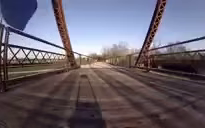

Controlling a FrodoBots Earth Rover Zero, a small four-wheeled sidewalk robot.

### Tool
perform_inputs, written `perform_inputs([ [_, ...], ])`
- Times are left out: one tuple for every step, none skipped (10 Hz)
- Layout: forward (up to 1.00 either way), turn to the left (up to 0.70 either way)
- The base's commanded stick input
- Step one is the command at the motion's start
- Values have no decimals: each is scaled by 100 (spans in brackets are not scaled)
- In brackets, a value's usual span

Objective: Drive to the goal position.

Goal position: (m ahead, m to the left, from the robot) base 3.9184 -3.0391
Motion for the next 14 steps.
perform_inputs([
  [70, 0],
  [70, 0],
  [70, 0],
  [70, 0],
  [70, 0],
  [70, 0],
  [70, 0],
  [70, 0],
  [70, 0],
  [70, 0],
  [70, 0],
  [70, 0],
  [70, 0],
  [70, 0],
])
